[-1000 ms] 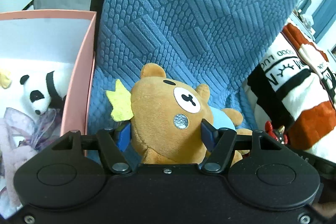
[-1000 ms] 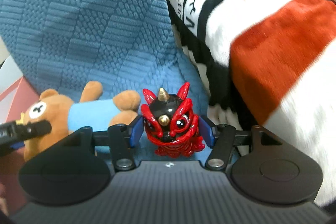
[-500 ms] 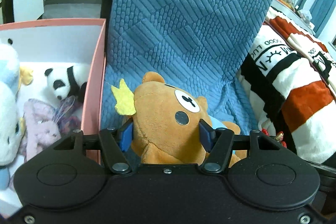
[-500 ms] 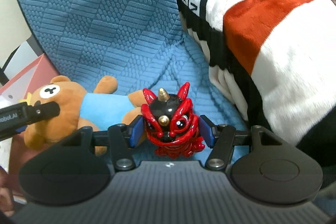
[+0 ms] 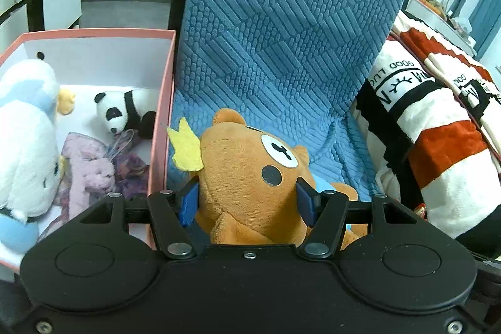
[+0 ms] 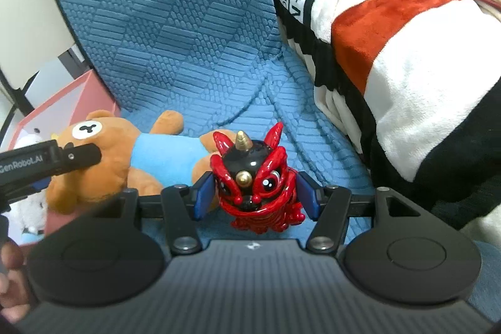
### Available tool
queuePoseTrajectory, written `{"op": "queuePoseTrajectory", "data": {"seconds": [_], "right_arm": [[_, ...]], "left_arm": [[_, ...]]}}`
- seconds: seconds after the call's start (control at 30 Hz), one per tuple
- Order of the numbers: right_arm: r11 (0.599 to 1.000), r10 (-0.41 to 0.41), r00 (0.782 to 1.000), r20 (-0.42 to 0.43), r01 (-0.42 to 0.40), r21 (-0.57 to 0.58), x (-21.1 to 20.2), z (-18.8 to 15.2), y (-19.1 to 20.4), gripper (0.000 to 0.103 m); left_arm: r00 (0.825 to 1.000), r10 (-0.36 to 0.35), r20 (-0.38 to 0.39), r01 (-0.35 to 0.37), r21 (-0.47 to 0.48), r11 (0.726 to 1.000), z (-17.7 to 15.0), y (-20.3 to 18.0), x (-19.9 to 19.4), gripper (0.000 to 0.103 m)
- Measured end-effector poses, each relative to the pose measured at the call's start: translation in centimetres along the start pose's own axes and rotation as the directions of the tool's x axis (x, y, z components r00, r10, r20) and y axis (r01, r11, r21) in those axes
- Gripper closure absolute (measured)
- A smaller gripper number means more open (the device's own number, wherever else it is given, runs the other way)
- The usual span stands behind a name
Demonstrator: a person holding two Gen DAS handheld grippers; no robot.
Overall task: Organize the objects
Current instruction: 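Lift teddy bear with left tool while right tool carries red figurine toward box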
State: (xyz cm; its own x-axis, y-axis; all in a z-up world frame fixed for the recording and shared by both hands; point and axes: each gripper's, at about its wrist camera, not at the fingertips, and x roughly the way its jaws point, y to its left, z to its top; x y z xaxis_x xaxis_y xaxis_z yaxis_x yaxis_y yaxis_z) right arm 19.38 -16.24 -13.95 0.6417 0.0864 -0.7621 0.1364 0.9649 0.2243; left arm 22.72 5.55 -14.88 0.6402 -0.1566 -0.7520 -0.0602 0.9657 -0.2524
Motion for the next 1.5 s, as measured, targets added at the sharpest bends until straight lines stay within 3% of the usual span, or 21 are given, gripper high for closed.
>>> {"op": "queuePoseTrajectory", "data": {"seconds": [0.43,0.7,1.13,1.5], "right_arm": [[0.998,0.057,0.998,-0.013,-0.057,-0.008,-3.8,1.8,2.1,0.043],[0.993,0.092,0.996,0.007,-0.091,-0.077,-6.2,4.0,5.0,0.043],[0.969,0.196,0.980,0.019,-0.191,-0.153,-8.3,6.8,11.4,0.043],[0.938,0.288,0.957,0.031,-0.275,-0.210,-9.5,9.2,18.6,0.043]], "left_arm": [[1.000,0.017,-0.003,-0.017,-0.030,0.999,2.8,0.6,-4.3,0.044],[1.000,0.019,0.019,-0.019,-0.035,0.999,6.0,1.5,-6.5,0.044],[0.994,0.035,0.103,-0.024,-0.110,0.994,11.9,7.1,-10.8,0.044],[0.977,0.074,0.199,-0.048,-0.133,0.990,16.7,12.4,-14.4,0.044]]}}
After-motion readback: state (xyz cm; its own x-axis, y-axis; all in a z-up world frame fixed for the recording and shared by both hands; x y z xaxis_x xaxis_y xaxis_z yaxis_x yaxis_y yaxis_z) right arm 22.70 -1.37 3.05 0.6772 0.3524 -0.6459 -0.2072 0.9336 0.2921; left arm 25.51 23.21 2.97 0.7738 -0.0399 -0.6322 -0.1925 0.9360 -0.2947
